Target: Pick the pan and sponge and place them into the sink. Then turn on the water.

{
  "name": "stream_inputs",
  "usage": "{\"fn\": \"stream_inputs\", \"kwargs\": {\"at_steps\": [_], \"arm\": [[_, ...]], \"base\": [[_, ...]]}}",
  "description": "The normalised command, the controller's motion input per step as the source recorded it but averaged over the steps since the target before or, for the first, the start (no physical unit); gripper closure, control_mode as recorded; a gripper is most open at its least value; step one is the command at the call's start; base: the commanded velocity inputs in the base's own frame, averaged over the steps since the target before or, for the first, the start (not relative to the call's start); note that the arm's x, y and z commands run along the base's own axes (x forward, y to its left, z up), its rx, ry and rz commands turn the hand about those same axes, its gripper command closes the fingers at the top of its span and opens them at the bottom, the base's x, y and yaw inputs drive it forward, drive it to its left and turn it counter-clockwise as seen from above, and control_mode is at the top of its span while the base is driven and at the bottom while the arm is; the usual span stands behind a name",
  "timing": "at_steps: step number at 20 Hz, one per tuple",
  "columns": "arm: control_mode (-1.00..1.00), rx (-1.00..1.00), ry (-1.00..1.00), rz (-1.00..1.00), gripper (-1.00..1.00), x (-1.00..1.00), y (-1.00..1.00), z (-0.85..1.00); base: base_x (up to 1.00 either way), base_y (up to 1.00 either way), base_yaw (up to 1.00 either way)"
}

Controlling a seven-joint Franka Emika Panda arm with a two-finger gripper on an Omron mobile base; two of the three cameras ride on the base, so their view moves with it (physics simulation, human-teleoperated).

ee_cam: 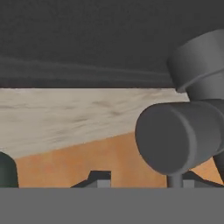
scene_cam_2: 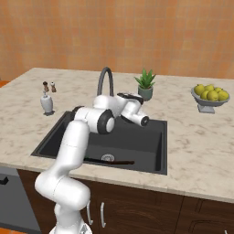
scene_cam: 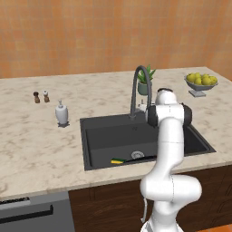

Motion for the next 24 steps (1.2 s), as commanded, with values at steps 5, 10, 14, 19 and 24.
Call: {"fn": "stream_inputs", "kwargs": {"at_steps": [5,10,14,19,24], "arm": [[-1.00,0.30,0.33,0.02,1.00,0.39,-1.00,0.00],[-1.00,0.13,0.34,-0.13,1.00,0.47,-0.75,0.00],[-1.00,0.00,0.35,-0.36,1.00,0.51,-0.42,0.00],[-1.00,0.00,0.25,-0.38,1.00,0.19,-0.40,0.00],[-1.00,-0.19,0.02,-0.32,1.00,-0.62,-0.07,-0.35]], "base": [[0.00,0.00,0.00],[0.00,0.00,0.00],[0.00,0.00,0.00],[0.00,0.00,0.00],[0.00,0.00,0.00]]}}
